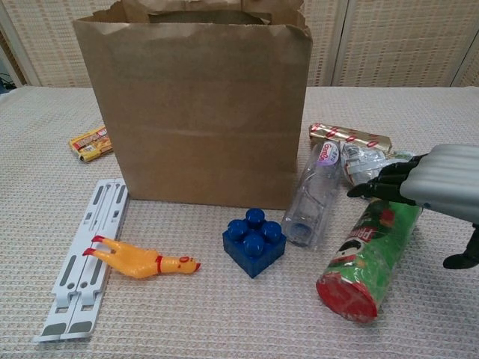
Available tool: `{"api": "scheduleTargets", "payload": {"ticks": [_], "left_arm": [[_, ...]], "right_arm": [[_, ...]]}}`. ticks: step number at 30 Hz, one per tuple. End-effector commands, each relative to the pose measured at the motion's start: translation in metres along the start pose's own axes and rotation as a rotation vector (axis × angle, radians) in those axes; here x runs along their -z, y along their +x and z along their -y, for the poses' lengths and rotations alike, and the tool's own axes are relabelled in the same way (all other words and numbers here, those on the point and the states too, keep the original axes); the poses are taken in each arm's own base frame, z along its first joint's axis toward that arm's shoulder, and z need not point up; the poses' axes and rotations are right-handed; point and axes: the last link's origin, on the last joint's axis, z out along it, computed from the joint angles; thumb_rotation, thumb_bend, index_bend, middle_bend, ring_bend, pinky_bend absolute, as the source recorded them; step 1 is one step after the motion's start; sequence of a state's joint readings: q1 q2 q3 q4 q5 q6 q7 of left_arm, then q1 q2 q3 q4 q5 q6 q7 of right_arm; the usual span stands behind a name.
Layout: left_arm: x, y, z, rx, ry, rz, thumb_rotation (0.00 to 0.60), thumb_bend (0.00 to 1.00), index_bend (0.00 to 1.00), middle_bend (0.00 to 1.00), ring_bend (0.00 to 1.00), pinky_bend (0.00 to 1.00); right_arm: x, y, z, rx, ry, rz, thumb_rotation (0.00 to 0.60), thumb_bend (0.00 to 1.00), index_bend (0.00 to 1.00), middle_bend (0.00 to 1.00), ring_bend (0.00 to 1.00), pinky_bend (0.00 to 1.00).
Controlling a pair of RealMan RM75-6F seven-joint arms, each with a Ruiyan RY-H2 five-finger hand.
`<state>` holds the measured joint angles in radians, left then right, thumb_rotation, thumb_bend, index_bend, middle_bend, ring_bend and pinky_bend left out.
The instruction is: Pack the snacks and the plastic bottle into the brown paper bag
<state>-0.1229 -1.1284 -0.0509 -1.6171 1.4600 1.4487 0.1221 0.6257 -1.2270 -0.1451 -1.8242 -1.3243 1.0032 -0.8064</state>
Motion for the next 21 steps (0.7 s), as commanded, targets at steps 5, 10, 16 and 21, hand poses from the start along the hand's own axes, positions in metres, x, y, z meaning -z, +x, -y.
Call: {"api": "scheduleTargets", "payload": {"ticks": [5, 10, 16, 21], "left_arm": [[0.000, 0.000, 0.000, 0.003, -0.003, 0.003, 0.600, 0.35, 0.00, 0.00, 0.00, 0.00], [0.000, 0.000, 0.000, 0.003, -0.004, 0.005, 0.600, 0.35, 0.00, 0.00, 0.00, 0.00], [0.000, 0.000, 0.000, 0.005, -0.004, 0.004, 0.600, 0.35, 0.00, 0.00, 0.00, 0.00], [0.000, 0.000, 0.000, 0.005, -0.004, 0.005, 0.600, 0.35, 0.00, 0.00, 0.00, 0.00]], "right_arm": [[-0.025, -0.007, 0.011, 0.046, 0.012, 0.051, 0.600, 0.00, 0.07, 0.16, 0.12, 0.29], [-0.037, -0.011, 0.019, 0.078, 0.006, 0.062, 0.600, 0.03, 0.15, 0.20, 0.16, 0.29], [-0.044, -0.012, 0.027, 0.112, 0.000, 0.051, 0.600, 0.14, 0.45, 0.42, 0.38, 0.43], [-0.038, -0.010, 0.022, 0.118, -0.008, 0.041, 0.600, 0.22, 0.64, 0.56, 0.56, 0.59]]}}
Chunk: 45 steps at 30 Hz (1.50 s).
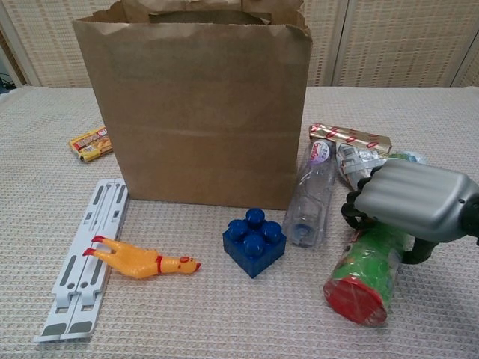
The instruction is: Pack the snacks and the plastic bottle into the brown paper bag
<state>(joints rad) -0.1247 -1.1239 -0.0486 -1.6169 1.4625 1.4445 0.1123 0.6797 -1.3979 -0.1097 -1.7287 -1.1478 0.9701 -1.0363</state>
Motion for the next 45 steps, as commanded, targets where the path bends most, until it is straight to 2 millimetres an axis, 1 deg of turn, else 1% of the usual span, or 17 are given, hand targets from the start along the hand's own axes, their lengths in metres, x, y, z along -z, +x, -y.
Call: {"api": "scheduleTargets", "payload": {"ticks": [1, 2, 4, 6, 9, 12, 15, 16, 18, 19, 23, 26, 29, 33, 36, 39, 45], "left_arm": [[0.000, 0.000, 0.000, 0.000, 0.000, 0.000, 0.600, 0.35, 0.00, 0.00, 0.00, 0.00], [0.000, 0.000, 0.000, 0.000, 0.000, 0.000, 0.600, 0.35, 0.00, 0.00, 0.00, 0.00], [0.000, 0.000, 0.000, 0.001, 0.000, 0.000, 0.600, 0.35, 0.00, 0.00, 0.00, 0.00], [0.000, 0.000, 0.000, 0.000, 0.000, 0.000, 0.600, 0.35, 0.00, 0.00, 0.00, 0.00], [0.000, 0.000, 0.000, -0.002, 0.000, -0.001, 0.600, 0.35, 0.00, 0.00, 0.00, 0.00], [0.000, 0.000, 0.000, -0.002, 0.000, -0.002, 0.600, 0.35, 0.00, 0.00, 0.00, 0.00], [0.000, 0.000, -0.001, -0.004, 0.001, -0.003, 0.600, 0.35, 0.00, 0.00, 0.00, 0.00], [0.000, 0.000, -0.001, -0.004, 0.002, -0.003, 0.600, 0.35, 0.00, 0.00, 0.00, 0.00], [0.000, 0.000, -0.001, -0.005, 0.003, -0.004, 0.600, 0.35, 0.00, 0.00, 0.00, 0.00], [0.000, 0.000, -0.001, -0.006, 0.003, -0.004, 0.600, 0.35, 0.00, 0.00, 0.00, 0.00], [0.000, 0.000, -0.001, -0.007, 0.003, -0.005, 0.600, 0.35, 0.00, 0.00, 0.00, 0.00], [0.000, 0.000, -0.001, -0.006, 0.002, -0.004, 0.600, 0.35, 0.00, 0.00, 0.00, 0.00], [0.000, 0.000, -0.001, -0.005, 0.001, -0.003, 0.600, 0.35, 0.00, 0.00, 0.00, 0.00], [0.000, 0.000, 0.000, -0.001, -0.002, -0.003, 0.600, 0.35, 0.00, 0.00, 0.00, 0.00], [0.000, 0.000, 0.000, 0.001, -0.004, -0.002, 0.600, 0.35, 0.00, 0.00, 0.00, 0.00], [0.000, 0.000, 0.000, 0.004, -0.006, -0.001, 0.600, 0.35, 0.00, 0.00, 0.00, 0.00], [0.000, 0.000, 0.001, 0.010, -0.012, 0.001, 0.600, 0.35, 0.00, 0.00, 0.00, 0.00]], "right_arm": [[0.006, 0.000, -0.005, 0.002, -0.006, -0.006, 0.600, 0.23, 0.67, 0.58, 0.58, 0.61], [0.009, 0.001, -0.007, -0.001, -0.007, -0.009, 0.600, 0.25, 0.69, 0.60, 0.60, 0.64], [0.016, 0.006, -0.011, -0.019, -0.011, -0.028, 0.600, 0.26, 0.71, 0.61, 0.61, 0.66], [0.024, 0.013, -0.016, -0.043, -0.018, -0.060, 0.600, 0.27, 0.71, 0.61, 0.61, 0.66], [0.037, 0.029, -0.029, -0.087, -0.050, -0.135, 0.600, 0.27, 0.71, 0.61, 0.61, 0.66], [0.048, 0.051, -0.048, -0.138, -0.107, -0.228, 0.600, 0.27, 0.71, 0.61, 0.61, 0.66], [0.058, 0.076, -0.071, -0.158, -0.174, -0.330, 0.600, 0.27, 0.71, 0.61, 0.61, 0.66], [0.061, 0.088, -0.079, -0.164, -0.198, -0.378, 0.600, 0.27, 0.71, 0.61, 0.61, 0.66], [0.065, 0.106, -0.089, -0.188, -0.230, -0.451, 0.600, 0.27, 0.71, 0.61, 0.61, 0.66], [0.068, 0.119, -0.094, -0.206, -0.248, -0.502, 0.600, 0.27, 0.71, 0.61, 0.61, 0.66], [0.070, 0.160, -0.107, -0.240, -0.288, -0.653, 0.600, 0.27, 0.71, 0.61, 0.61, 0.66], [0.065, 0.189, -0.109, -0.255, -0.303, -0.742, 0.600, 0.27, 0.71, 0.61, 0.61, 0.66], [0.051, 0.214, -0.105, -0.253, -0.306, -0.793, 0.600, 0.27, 0.70, 0.61, 0.61, 0.66], [0.023, 0.241, -0.091, -0.286, -0.308, -0.827, 0.600, 0.27, 0.70, 0.61, 0.61, 0.66], [0.002, 0.250, -0.077, -0.335, -0.333, -0.829, 0.600, 0.27, 0.70, 0.61, 0.61, 0.66], [-0.024, 0.251, -0.059, -0.350, -0.405, -0.803, 0.600, 0.27, 0.70, 0.61, 0.61, 0.66], [-0.053, 0.247, -0.031, -0.300, -0.486, -0.742, 0.600, 0.27, 0.70, 0.61, 0.61, 0.66]]}}
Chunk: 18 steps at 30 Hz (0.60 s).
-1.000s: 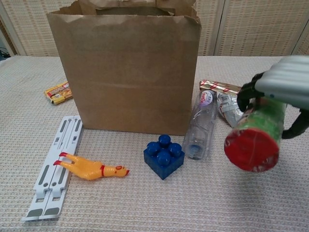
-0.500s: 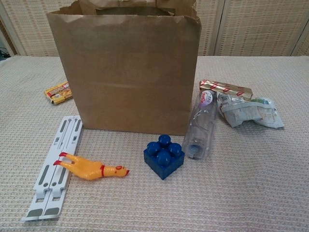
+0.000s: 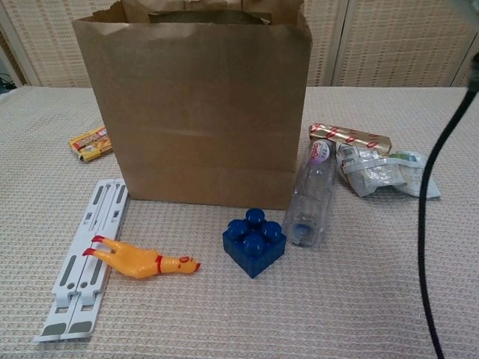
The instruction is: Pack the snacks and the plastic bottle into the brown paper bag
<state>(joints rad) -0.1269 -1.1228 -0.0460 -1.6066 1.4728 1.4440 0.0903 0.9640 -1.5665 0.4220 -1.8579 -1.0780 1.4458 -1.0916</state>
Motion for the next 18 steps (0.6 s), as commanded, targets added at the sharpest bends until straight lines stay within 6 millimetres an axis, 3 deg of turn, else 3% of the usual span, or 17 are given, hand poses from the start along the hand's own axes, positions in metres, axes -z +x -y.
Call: {"api": "scheduleTargets", "payload": {"ticks": [1, 8, 11, 13, 16, 18], "left_arm": [[0.000, 0.000, 0.000, 0.001, -0.002, 0.002, 0.600, 0.35, 0.00, 0.00, 0.00, 0.00], [0.000, 0.000, 0.001, 0.004, -0.006, 0.004, 0.600, 0.35, 0.01, 0.00, 0.00, 0.00], [0.000, 0.000, 0.001, 0.005, -0.007, 0.004, 0.600, 0.35, 0.01, 0.00, 0.00, 0.00], [0.000, 0.000, 0.001, 0.004, -0.007, 0.004, 0.600, 0.35, 0.01, 0.00, 0.00, 0.00], [0.000, 0.000, 0.001, 0.003, -0.007, 0.004, 0.600, 0.35, 0.01, 0.00, 0.00, 0.00], [0.000, 0.000, 0.001, 0.003, -0.007, 0.004, 0.600, 0.35, 0.01, 0.00, 0.00, 0.00]], "right_arm": [[-0.006, -0.018, 0.022, 0.067, -0.060, 0.024, 0.600, 0.27, 0.70, 0.61, 0.61, 0.66], [-0.004, -0.038, 0.040, 0.091, -0.066, 0.077, 0.600, 0.27, 0.69, 0.61, 0.61, 0.66], [-0.002, -0.041, 0.043, 0.085, -0.062, 0.096, 0.600, 0.27, 0.63, 0.61, 0.58, 0.65], [0.000, -0.042, 0.043, 0.078, -0.062, 0.128, 0.600, 0.27, 0.45, 0.56, 0.47, 0.60], [0.000, -0.040, 0.038, 0.085, -0.077, 0.159, 0.600, 0.24, 0.06, 0.34, 0.24, 0.46], [-0.001, -0.038, 0.035, 0.087, -0.089, 0.165, 0.600, 0.17, 0.00, 0.20, 0.11, 0.36]]}}
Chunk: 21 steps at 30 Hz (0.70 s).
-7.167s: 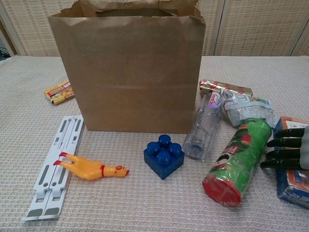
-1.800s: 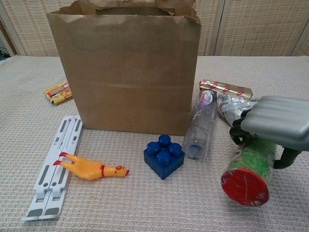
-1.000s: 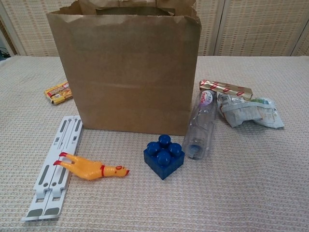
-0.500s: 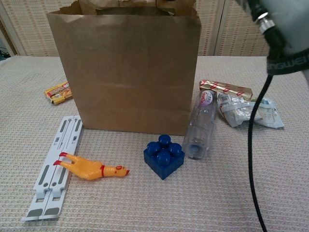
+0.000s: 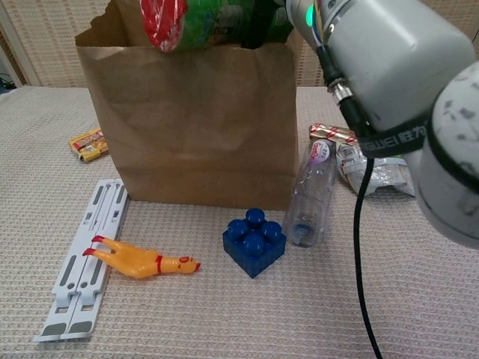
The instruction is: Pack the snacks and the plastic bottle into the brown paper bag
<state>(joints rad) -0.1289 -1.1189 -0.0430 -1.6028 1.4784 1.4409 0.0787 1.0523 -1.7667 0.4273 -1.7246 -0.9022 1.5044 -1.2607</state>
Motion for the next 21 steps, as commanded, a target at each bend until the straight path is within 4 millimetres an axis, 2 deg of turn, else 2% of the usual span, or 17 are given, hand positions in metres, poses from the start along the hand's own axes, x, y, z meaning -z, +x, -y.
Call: {"api": "scheduleTargets", "payload": {"ticks": [1, 4, 15, 18, 21], "left_arm": [[0.000, 0.000, 0.000, -0.001, 0.001, 0.000, 0.600, 0.35, 0.01, 0.00, 0.00, 0.00], [0.000, 0.000, 0.000, -0.003, 0.001, -0.001, 0.600, 0.35, 0.01, 0.00, 0.00, 0.00], [0.000, 0.000, 0.000, -0.003, 0.003, -0.002, 0.600, 0.35, 0.01, 0.00, 0.00, 0.00], [0.000, 0.000, 0.000, -0.003, 0.003, -0.001, 0.600, 0.35, 0.01, 0.00, 0.00, 0.00], [0.000, 0.000, 0.000, -0.003, 0.003, 0.000, 0.600, 0.35, 0.01, 0.00, 0.00, 0.00]], "right_arm": [[-0.001, 0.005, -0.008, 0.000, -0.019, 0.008, 0.600, 0.14, 0.00, 0.17, 0.08, 0.32], [-0.001, 0.010, -0.013, -0.021, -0.024, -0.005, 0.600, 0.11, 0.00, 0.12, 0.06, 0.29], [0.013, 0.029, -0.040, -0.040, -0.010, -0.053, 0.600, 0.10, 0.00, 0.12, 0.06, 0.28], [0.027, 0.035, -0.060, -0.037, -0.003, -0.067, 0.600, 0.10, 0.00, 0.12, 0.06, 0.28], [0.048, 0.034, -0.089, -0.013, -0.013, -0.038, 0.600, 0.10, 0.00, 0.12, 0.06, 0.28]]}}
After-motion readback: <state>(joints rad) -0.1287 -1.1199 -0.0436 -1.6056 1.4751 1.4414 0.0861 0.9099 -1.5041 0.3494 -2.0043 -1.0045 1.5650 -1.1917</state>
